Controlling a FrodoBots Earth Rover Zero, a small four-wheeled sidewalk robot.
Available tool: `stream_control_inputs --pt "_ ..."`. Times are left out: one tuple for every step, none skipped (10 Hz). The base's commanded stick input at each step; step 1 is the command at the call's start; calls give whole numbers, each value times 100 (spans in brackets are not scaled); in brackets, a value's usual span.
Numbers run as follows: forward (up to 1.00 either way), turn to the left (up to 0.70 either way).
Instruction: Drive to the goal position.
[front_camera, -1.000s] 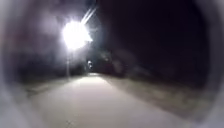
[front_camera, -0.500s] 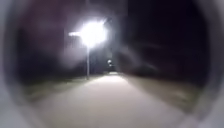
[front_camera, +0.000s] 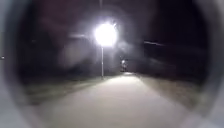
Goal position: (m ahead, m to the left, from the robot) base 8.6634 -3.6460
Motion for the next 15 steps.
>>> stream_control_inputs --pt "0 19" --pt "0 0" --pt "0 -1" --pt "0 -21" --pt "0 -40" --pt "0 -45" --pt "0 -45" --pt "0 -45" --pt "0 -45" --pt "0 -45" --pt "0 -45" --pt "0 -45" --pt "0 -45" --pt "0 -45" --pt "0 -45"
